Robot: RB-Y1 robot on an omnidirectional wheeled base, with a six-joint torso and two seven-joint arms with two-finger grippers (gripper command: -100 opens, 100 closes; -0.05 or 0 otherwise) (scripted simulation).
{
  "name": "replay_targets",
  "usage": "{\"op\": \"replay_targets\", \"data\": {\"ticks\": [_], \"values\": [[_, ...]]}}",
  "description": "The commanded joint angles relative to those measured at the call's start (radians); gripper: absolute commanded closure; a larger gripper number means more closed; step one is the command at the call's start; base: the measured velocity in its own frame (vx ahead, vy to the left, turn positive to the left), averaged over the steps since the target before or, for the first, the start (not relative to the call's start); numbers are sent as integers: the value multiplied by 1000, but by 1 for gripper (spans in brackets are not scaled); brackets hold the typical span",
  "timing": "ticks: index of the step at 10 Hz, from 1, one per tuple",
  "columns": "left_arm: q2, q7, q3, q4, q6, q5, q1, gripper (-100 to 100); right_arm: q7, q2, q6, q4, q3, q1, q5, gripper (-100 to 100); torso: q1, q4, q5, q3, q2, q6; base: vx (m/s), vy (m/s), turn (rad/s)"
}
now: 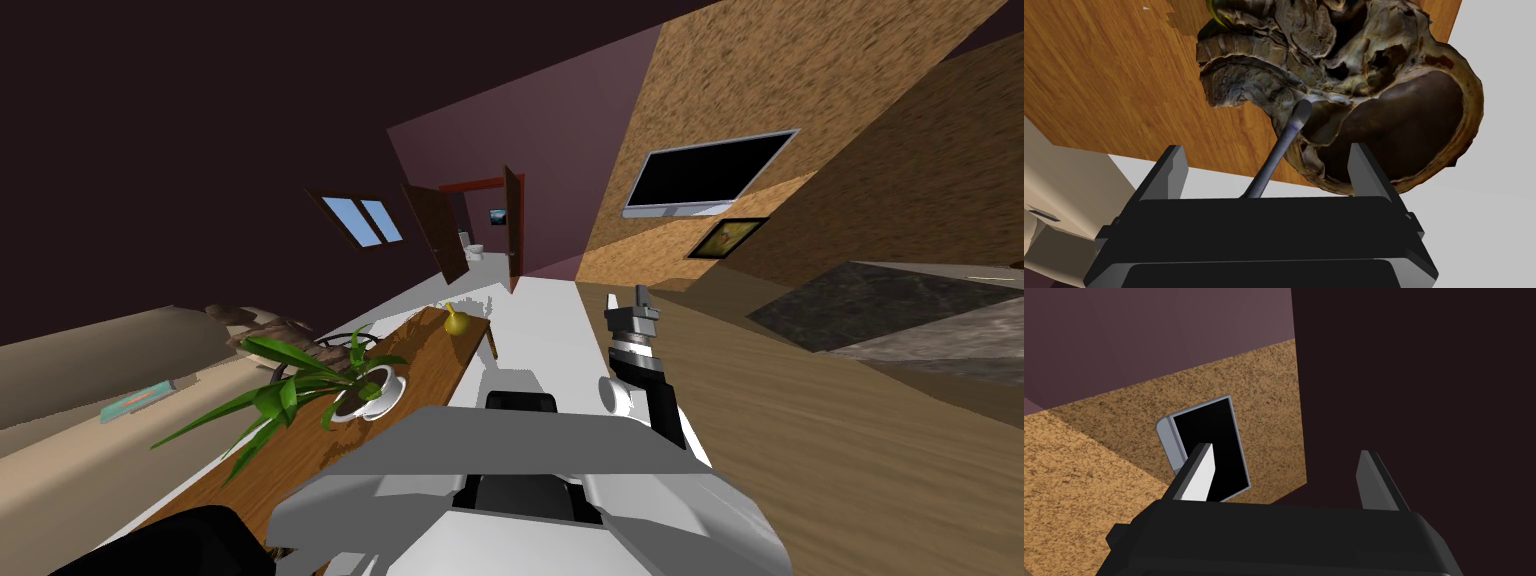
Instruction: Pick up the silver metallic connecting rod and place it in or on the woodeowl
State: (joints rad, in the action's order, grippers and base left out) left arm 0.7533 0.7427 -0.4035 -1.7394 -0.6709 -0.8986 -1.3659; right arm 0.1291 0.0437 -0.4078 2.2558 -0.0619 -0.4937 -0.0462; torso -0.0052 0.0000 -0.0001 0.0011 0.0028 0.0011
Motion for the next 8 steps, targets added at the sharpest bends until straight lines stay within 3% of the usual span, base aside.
{"op": "replay_targets", "data": {"ticks": [1, 2, 3, 4, 8], "values": [[0, 0, 0, 0, 0, 0, 0, -100, 0, 0, 0, 0, 0, 0, 0, 0, 0, 0, 0, 0, 0, 0, 0, 0, 0], [0, 0, 0, 0, 0, 0, 0, -100, 0, 0, 0, 0, 0, 0, 0, 0, 0, 0, 0, 0, 0, 0, 0, 0, 0], [0, 0, 0, 0, 0, 0, 0, 0, 0, 0, 0, 0, 0, 0, 0, 0, 0, 0, 0, 0, 0, 0, 0, 0, 0], [18, 18, -22, -35, -10, -16, -33, -100, 0, 0, 0, 0, 0, 0, 0, 0, 0, 0, 0, 0, -1, 0, -12, 3, 15], [54, 53, -66, -105, -30, -48, -99, -100, 0, 0, 0, 0, 0, 0, 0, 0, 0, 0, 0, 0, 0, 0, -19, 7, 10]]}}
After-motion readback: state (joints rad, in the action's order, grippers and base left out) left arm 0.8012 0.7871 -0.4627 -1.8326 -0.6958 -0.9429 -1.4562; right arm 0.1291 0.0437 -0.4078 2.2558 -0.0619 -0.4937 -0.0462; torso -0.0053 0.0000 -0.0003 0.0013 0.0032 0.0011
